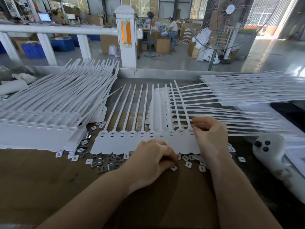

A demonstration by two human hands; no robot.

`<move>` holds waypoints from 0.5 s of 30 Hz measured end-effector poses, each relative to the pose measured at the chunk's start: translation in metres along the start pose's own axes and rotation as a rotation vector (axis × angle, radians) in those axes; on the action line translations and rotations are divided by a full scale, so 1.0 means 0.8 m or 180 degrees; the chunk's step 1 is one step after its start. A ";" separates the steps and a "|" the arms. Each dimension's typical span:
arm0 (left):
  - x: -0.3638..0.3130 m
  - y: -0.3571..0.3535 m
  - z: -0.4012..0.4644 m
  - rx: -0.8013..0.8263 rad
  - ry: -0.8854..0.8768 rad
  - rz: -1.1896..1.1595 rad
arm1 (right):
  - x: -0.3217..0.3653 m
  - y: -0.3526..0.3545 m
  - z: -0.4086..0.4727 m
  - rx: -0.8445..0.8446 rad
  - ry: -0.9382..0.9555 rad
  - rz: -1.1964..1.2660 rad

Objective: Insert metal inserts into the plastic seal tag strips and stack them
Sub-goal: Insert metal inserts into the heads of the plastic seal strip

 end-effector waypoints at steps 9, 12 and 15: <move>0.006 -0.003 -0.001 -0.0043 0.0034 -0.0019 | 0.005 0.006 -0.002 0.0066 -0.0014 0.0652; 0.009 -0.003 -0.001 -0.0044 0.0045 -0.0018 | 0.007 0.006 -0.003 0.0092 0.0027 0.0720; 0.009 -0.003 -0.001 -0.0041 0.0049 -0.0035 | 0.008 0.006 -0.003 0.0093 0.0055 0.0724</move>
Point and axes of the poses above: each hand's wrist, its own z-axis towards the middle knuckle, its own y-axis out of the back of the hand, x = y × z, the point moved 10 cm from there along z, towards the middle knuckle, and after that the axes turned 12 degrees about -z, right-handed, at the moved point
